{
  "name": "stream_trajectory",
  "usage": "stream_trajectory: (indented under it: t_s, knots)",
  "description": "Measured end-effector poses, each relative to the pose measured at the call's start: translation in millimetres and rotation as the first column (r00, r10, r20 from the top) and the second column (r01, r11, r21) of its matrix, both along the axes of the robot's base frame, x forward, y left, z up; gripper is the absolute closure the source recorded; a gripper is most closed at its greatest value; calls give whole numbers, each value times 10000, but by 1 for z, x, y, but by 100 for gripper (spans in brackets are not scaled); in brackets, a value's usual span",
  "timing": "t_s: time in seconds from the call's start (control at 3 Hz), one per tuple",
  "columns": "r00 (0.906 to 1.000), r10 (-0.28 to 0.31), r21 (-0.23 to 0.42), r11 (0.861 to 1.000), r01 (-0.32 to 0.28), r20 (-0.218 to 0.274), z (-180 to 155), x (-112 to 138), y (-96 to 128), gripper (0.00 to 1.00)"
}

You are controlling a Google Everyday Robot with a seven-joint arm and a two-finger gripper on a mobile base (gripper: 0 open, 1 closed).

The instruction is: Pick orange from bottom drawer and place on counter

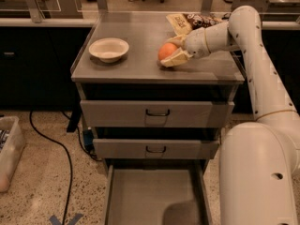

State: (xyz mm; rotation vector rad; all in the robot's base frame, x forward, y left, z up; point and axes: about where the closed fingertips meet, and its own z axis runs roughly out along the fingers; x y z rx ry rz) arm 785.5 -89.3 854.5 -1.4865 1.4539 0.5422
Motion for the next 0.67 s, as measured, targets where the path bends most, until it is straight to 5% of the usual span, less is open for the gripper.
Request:
stream_trajectory:
  t_s: [0.67]
  knots:
    - [10000, 1, 0, 10000, -1, 0, 0, 0, 0, 35]
